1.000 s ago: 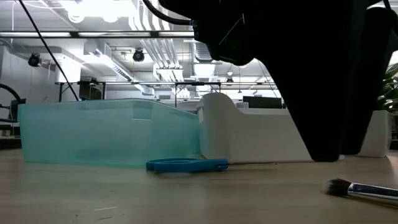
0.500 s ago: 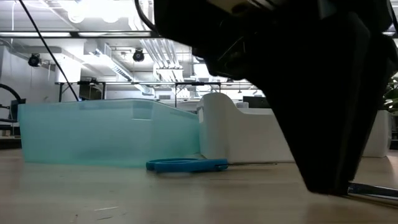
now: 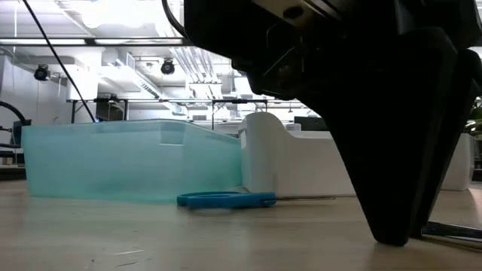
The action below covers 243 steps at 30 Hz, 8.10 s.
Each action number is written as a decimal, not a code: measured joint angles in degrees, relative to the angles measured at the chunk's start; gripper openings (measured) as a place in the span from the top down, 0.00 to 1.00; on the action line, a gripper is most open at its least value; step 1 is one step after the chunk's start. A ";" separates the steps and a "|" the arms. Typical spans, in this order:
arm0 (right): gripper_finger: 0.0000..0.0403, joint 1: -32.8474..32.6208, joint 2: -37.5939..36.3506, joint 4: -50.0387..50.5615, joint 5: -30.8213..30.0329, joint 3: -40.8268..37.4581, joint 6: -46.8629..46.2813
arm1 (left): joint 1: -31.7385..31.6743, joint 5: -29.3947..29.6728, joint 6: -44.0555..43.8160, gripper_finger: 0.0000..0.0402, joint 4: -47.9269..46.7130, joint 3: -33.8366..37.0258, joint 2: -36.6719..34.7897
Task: Pick & Place Paint Supplies
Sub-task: Put the black eyeshadow brush into the green bin, then put the black brow brush into the green bin
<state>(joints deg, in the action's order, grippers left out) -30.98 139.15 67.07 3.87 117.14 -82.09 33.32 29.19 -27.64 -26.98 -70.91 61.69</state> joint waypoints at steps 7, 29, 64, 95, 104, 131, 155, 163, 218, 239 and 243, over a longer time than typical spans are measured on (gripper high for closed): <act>0.94 -0.20 -0.16 -1.20 -0.94 -0.96 -0.13 | 0.00 0.00 -0.70 0.66 -0.01 0.00 0.00; 0.98 -0.72 -14.90 -16.04 -19.26 1.77 4.39 | 3.46 -0.19 0.42 0.66 -0.27 0.00 -0.89; 0.98 26.67 -16.28 -40.28 -9.86 -17.46 22.77 | 13.62 1.29 -2.58 0.66 -3.37 -0.04 -1.49; 0.63 9.34 -32.22 -27.77 -3.71 -21.52 46.17 | 13.60 1.97 -2.14 0.66 -4.26 0.00 -1.49; 0.63 -8.62 -42.71 -22.98 -1.29 -36.45 46.34 | 13.60 1.95 1.35 0.66 -4.33 0.00 -1.49; 0.63 -14.01 -43.78 -43.07 -5.54 -64.22 38.75 | 13.57 4.51 -0.92 0.66 -4.09 0.00 -1.42; 0.63 -13.73 -43.41 -53.42 -5.37 -71.06 38.66 | 13.40 6.91 -2.62 0.66 -2.36 0.00 -1.42; 0.63 -13.55 -39.64 -55.68 -4.18 -70.67 36.36 | 13.42 6.91 -2.86 0.66 -2.36 0.00 -1.42; 0.93 -13.90 -47.43 -43.36 0.25 -67.85 18.27 | 13.44 6.82 -2.43 0.66 -2.10 0.00 0.02; 0.63 -15.26 -47.18 -49.13 -3.90 -73.32 29.82 | 13.39 6.84 -2.85 0.66 -1.43 0.00 0.02; 0.63 -15.98 -46.32 -50.93 -3.97 -73.39 30.14 | 13.22 6.84 -2.86 0.66 -1.38 0.00 0.02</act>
<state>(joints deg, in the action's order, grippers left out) -46.97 92.83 16.14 -0.09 43.75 -51.95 46.54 36.03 -30.50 -28.36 -70.91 61.71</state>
